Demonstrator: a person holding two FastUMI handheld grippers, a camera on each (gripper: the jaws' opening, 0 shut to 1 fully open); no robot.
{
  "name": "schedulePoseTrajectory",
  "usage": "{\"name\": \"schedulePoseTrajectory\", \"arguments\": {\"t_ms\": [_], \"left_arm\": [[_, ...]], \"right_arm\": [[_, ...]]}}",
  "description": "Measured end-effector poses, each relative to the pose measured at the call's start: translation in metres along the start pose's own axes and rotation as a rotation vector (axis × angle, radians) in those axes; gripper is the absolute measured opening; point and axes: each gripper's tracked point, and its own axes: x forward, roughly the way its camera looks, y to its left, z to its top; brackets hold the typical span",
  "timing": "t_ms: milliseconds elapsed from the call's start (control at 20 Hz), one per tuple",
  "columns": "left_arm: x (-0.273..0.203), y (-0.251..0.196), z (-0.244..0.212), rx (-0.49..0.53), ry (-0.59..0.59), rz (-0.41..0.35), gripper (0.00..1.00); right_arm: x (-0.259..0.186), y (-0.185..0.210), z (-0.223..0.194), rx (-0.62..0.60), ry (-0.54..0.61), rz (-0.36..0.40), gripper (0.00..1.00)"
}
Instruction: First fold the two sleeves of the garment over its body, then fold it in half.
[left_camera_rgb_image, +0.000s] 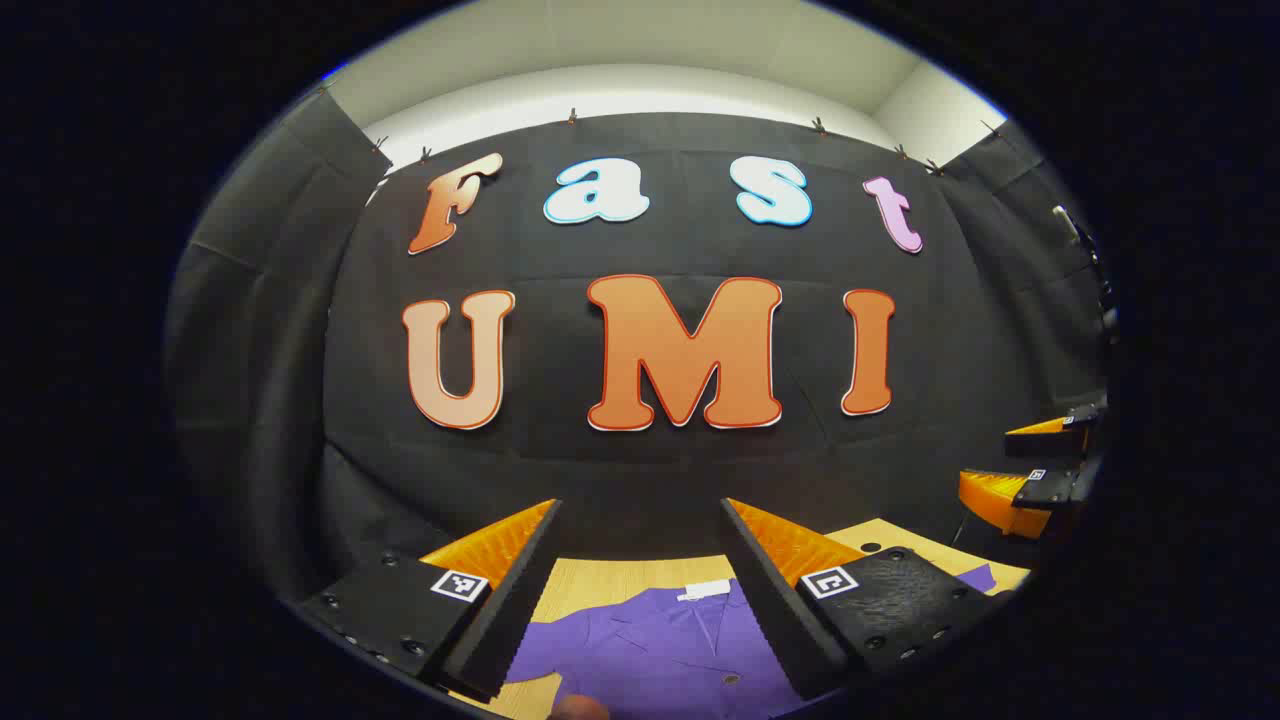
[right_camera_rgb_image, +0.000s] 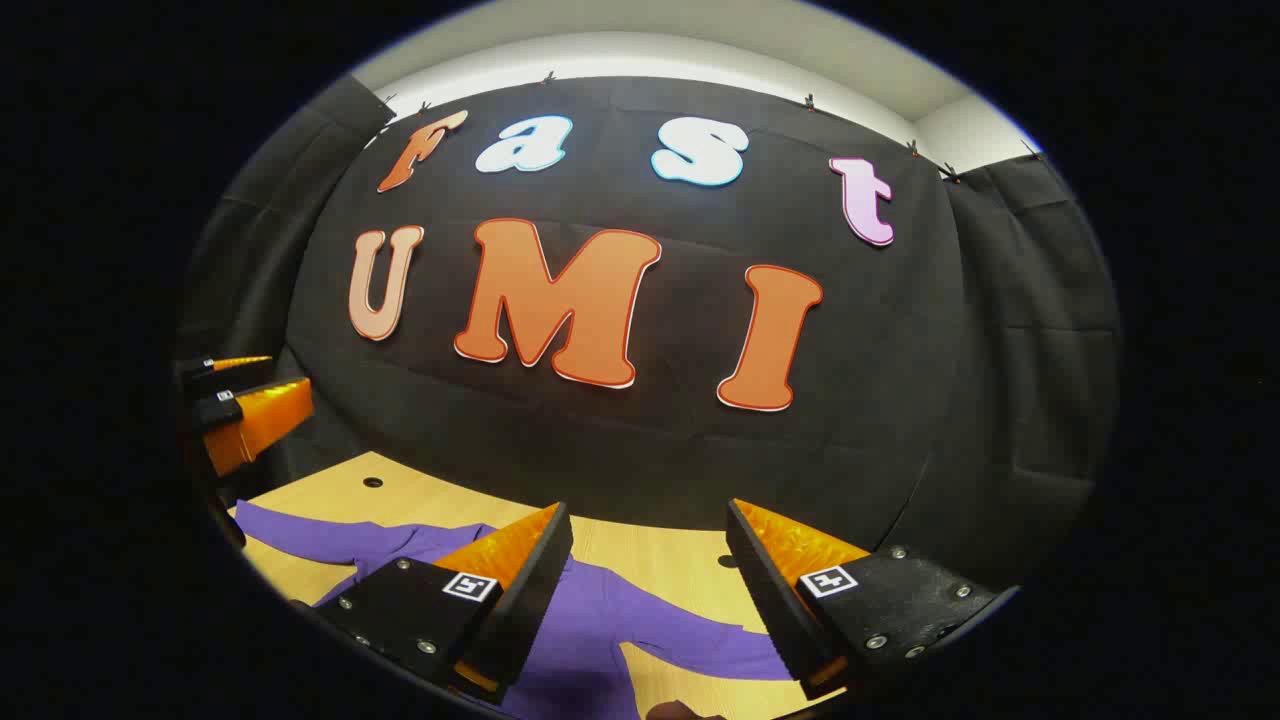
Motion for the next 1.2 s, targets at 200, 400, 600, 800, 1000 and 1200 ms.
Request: {"name": "schedulePoseTrajectory", "arguments": {"t_ms": [200, 400, 600, 800, 1000, 1200], "left_arm": [[0.011, -0.024, -0.004, 0.000, 0.014, -0.025, 0.98], [0.016, -0.028, -0.009, -0.002, 0.027, -0.004, 1.00], [0.017, -0.022, -0.012, -0.014, 0.029, 0.022, 1.00], [0.015, -0.018, -0.011, -0.005, 0.026, 0.034, 0.98], [0.014, -0.022, -0.007, 0.003, 0.017, 0.025, 0.98], [0.011, -0.032, 0.004, 0.023, -0.018, -0.009, 0.98]], "right_arm": [[0.008, -0.001, -0.008, 0.032, 0.015, 0.010, 0.94], [0.012, -0.002, -0.012, 0.008, 0.013, 0.018, 0.94], [0.016, 0.000, -0.013, 0.026, 0.012, 0.038, 0.94], [0.020, -0.004, -0.020, 0.030, 0.031, 0.030, 0.94], [0.024, -0.021, -0.036, 0.049, 0.062, -0.010, 0.94], [0.029, -0.053, -0.060, 0.024, 0.106, -0.086, 0.94]]}}
